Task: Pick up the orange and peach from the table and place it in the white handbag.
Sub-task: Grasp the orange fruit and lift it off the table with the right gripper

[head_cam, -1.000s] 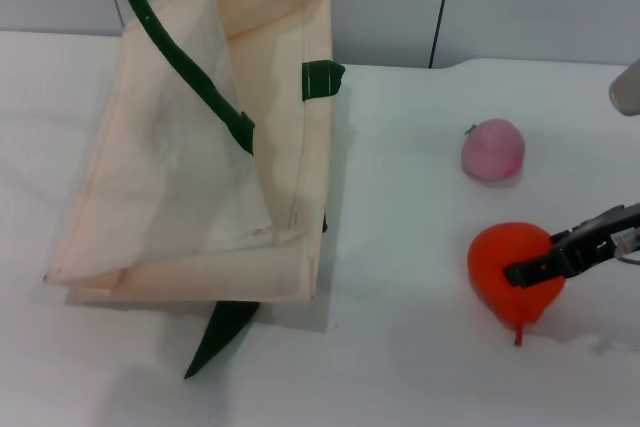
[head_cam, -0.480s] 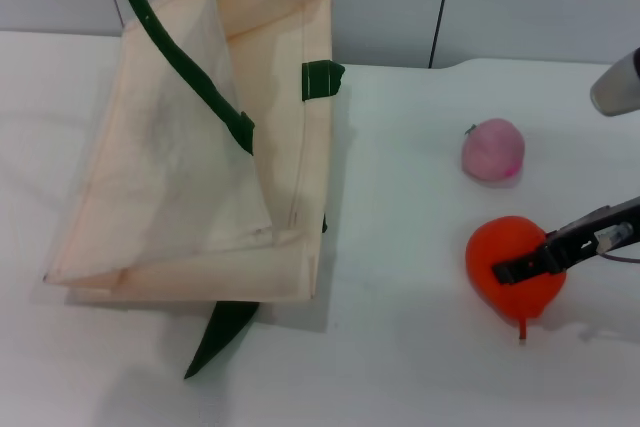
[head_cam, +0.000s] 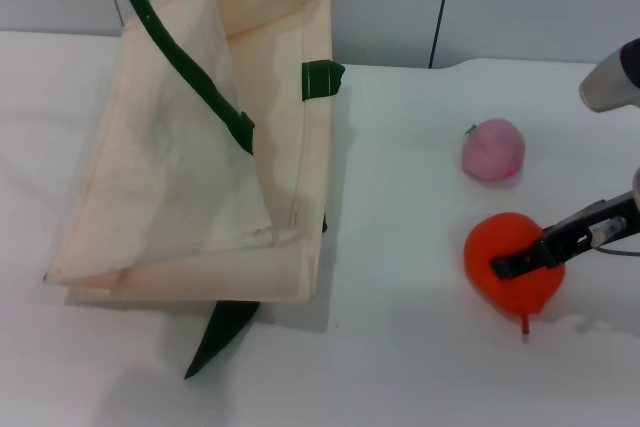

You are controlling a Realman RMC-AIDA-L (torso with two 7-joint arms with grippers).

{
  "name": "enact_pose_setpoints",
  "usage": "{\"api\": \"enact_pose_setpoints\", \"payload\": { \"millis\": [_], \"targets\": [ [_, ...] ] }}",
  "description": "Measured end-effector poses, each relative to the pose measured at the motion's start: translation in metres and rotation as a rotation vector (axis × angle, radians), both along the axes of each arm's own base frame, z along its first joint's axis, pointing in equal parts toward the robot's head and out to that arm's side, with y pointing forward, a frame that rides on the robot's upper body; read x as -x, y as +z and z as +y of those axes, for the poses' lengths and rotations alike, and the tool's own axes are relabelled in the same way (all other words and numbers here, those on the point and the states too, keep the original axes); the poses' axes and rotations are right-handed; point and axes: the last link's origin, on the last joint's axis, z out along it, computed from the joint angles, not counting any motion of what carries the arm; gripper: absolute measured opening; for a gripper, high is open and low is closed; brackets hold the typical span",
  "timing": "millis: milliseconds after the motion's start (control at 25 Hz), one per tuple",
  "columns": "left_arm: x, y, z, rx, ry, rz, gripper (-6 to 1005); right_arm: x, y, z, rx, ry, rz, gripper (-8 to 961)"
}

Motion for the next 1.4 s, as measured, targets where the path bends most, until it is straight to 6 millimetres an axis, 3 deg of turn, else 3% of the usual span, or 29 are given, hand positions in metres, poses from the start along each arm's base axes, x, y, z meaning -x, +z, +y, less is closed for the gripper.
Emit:
{"api": "enact_pose_setpoints", "payload": {
  "millis": [480, 600, 1400],
  "targets": [
    [0.000, 0.000, 0.000, -0.001, -0.001, 0.000, 121, -0.002, -0.002, 0.005, 0.007, -0.011, -0.030, 813],
    [0.000, 0.000, 0.000, -0.001, -0.001, 0.000, 121, -0.001, -0.001, 0.005, 0.010, -0.002, -0.037, 650],
    [0.002, 0.001, 0.000, -0.006, 0.001, -0.001, 122, 0.020, 0.016, 0.005, -0.052, 0.081, -0.038, 488]
  ]
}}
